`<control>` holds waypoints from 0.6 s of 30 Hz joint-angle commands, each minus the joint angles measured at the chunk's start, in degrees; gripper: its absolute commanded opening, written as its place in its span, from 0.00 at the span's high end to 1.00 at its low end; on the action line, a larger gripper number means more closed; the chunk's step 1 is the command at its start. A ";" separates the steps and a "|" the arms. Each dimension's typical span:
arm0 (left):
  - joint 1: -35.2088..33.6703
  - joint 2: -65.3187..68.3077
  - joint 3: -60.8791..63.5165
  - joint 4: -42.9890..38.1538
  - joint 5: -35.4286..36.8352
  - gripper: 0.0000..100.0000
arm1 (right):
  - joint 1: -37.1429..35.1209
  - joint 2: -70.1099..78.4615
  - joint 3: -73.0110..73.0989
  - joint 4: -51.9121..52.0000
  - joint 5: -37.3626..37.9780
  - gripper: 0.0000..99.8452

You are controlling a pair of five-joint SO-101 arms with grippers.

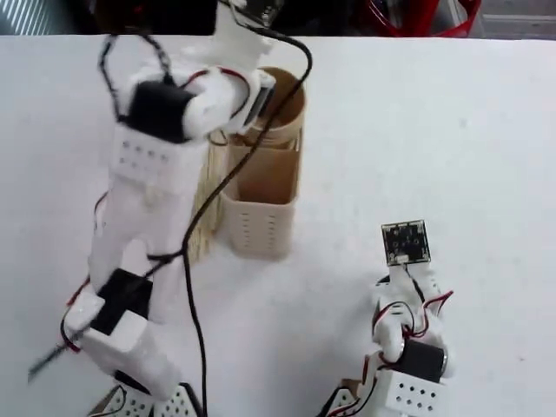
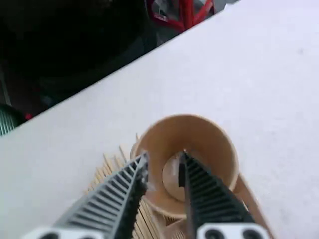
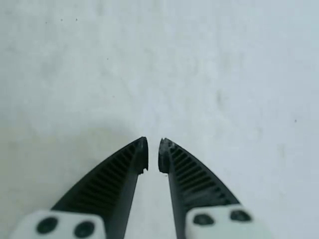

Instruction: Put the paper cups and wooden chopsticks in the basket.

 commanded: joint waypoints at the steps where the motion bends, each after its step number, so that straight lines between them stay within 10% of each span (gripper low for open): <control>1: 0.57 -0.66 -30.33 14.07 -2.46 0.87 | 0.40 -0.57 0.35 -1.01 -0.53 0.95; 11: -28.88 -6.64 5.71 12.75 -3.25 0.95 | -0.13 -0.57 0.18 -1.01 -0.97 0.95; 18: -31.08 -5.85 44.48 -1.85 -5.27 0.90 | -3.03 -0.57 -0.09 0.75 -0.97 0.95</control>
